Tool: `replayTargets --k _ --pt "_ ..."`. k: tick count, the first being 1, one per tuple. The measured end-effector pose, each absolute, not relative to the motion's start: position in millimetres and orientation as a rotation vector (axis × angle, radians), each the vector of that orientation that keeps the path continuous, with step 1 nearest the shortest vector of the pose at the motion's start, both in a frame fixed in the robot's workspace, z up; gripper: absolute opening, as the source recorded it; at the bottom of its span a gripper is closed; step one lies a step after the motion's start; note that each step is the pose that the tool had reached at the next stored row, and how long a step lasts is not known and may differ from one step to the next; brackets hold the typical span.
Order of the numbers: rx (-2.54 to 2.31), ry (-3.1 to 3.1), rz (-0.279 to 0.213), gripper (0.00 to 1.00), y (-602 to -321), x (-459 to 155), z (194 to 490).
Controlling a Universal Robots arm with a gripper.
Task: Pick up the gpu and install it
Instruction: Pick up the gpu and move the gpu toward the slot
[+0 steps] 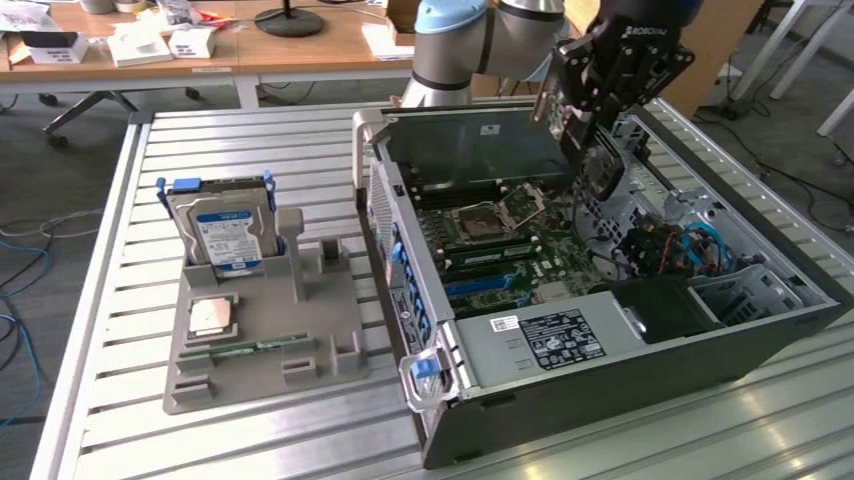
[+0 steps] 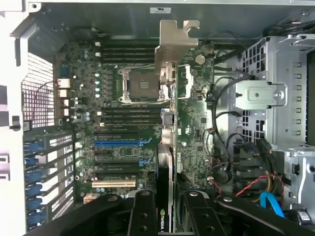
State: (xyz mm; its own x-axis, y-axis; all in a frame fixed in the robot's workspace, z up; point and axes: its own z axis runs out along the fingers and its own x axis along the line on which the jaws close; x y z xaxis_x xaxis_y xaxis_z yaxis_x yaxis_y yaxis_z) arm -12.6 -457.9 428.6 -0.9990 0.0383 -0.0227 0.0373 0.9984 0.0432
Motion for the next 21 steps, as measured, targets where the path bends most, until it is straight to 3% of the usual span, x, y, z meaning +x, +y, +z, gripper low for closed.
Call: replayTargets --k 21 --pt "0.048 3.117 0.067 0.26 -457.9 42.8 428.2"
